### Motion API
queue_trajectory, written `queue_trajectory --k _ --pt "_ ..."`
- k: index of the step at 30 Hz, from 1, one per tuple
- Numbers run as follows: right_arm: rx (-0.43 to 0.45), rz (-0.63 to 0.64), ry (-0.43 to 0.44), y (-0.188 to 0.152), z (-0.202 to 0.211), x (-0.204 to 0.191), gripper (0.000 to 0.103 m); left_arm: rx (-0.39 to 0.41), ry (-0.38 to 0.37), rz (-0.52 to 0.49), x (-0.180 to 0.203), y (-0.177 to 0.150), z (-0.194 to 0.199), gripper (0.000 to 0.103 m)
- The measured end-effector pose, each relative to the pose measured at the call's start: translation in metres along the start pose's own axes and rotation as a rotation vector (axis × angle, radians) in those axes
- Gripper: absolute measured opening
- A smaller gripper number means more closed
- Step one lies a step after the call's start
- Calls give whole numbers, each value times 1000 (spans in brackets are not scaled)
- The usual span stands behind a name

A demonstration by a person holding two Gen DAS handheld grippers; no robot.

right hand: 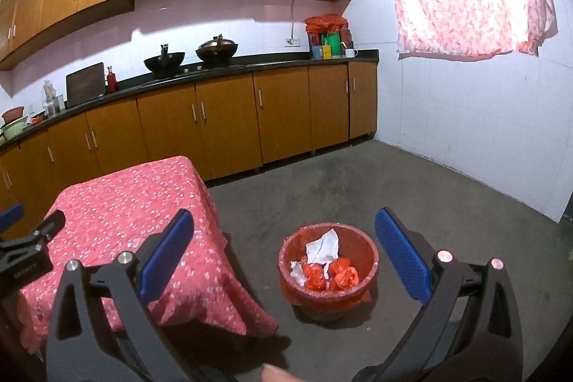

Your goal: Collect trash

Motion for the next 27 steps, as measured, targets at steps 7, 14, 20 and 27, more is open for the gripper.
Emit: queue_trajectory --k 7,14,20,27 --pt "4 43 2 -10 14 -19 99 -15 -22 15 -4 -15 11 101" --pt "-7 34 15 -15 16 -25 99 -15 -13 42 -11 -21 18 101" --pt "-12 55 33 -18 17 -34 99 4 7 50 -17 -23 26 101" --pt "6 77 32 -16 23 -42 99 17 6 68 -23 -22 33 101"
Point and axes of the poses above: each gripper's, at about its wrist camera, not at the fingertips, and z roughly against the way its jaws point, x to its right, y to its top, the point moved 5 cm from there along -z, roughly the way its jaws point, and after that the axes turned 14 degrees about y, right-handed, at the moved point
